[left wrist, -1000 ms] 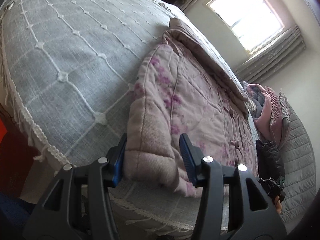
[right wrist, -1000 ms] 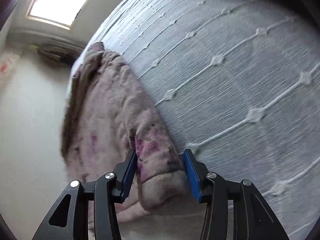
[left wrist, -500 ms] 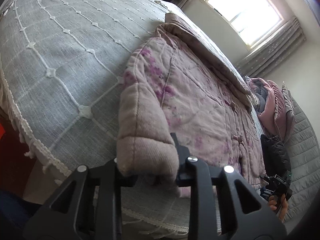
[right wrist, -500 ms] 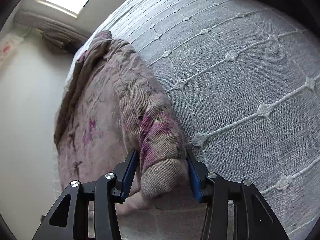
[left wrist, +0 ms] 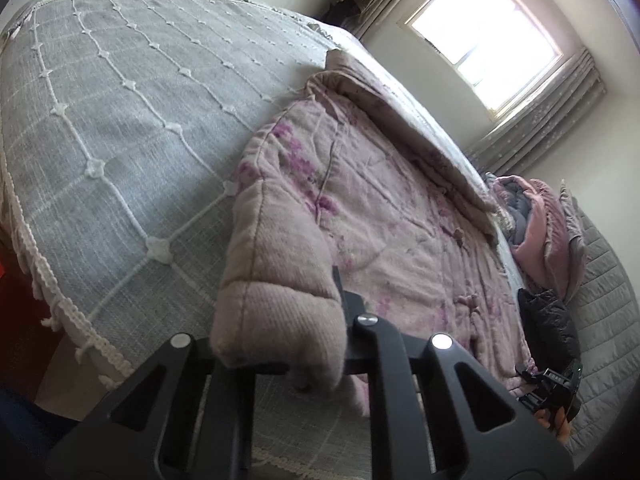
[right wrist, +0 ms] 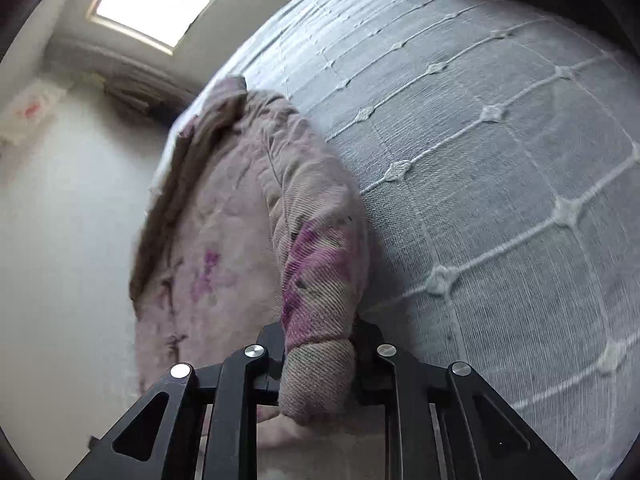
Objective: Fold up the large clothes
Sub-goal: 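Grasp the jacket edge with the left tool while the right tool grasps it too, lift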
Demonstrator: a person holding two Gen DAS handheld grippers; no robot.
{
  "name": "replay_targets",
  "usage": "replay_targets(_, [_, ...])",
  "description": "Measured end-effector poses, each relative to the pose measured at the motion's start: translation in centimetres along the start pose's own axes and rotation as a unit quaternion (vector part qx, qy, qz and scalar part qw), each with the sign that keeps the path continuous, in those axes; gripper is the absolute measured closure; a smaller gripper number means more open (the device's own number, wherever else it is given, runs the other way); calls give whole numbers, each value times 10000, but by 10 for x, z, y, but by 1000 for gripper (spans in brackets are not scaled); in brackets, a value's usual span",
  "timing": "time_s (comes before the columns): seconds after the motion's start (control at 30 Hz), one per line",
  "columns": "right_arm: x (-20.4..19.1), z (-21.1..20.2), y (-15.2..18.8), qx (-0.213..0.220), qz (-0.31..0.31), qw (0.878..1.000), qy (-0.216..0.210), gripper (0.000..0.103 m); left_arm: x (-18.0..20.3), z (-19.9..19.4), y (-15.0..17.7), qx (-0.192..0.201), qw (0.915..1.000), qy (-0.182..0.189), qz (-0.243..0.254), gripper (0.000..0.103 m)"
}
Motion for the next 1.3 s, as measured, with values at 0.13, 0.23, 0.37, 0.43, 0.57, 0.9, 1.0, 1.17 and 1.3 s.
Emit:
replay_targets(0.13, [-19,-38,10,329,-32,9971,-689,89,0,-27,-16,110,9993,362,75,91])
replay_targets(0.23, [-28,-71,23,437,5,9932,-1077,92,8,-62,-27,287,9986,387,212,94])
replay_targets(0.37, [-39,-125,46,644,-123,9879,-1408,92,16,-122,-31,310,9973,627,241,94])
replay_targets(0.43, [-45,-161,66,722,-272,9819,-1727,92,17,-148,-26,345,9966,633,395,94])
replay_targets(0.57, [-52,-221,106,872,-587,9743,-1994,92,6,-205,0,215,9953,776,529,94])
replay_targets(0.9, [-37,-295,173,1166,-907,9702,-1922,92,-39,-262,59,49,9922,861,902,94])
replay_targets(1.0, [-44,-279,168,1085,-886,9699,-1989,92,-27,-252,43,30,9913,1021,832,94])
replay_targets(1.17, [-81,-270,118,1194,-922,9612,-2310,92,12,-247,-10,329,9885,1156,918,94])
replay_targets(1.3, [-117,-263,73,1320,-1026,9561,-2407,91,43,-226,-67,500,9882,1137,894,94])
Point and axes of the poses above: each gripper's, at about its wrist camera, not at the fingertips, and z roughly the way its jaws point, x to its right, y to its underside, the point moved 7 cm from there along z, roughly the way its jaws point, and after that the axes turned 2 degrees about z, right-handed, at the moved point
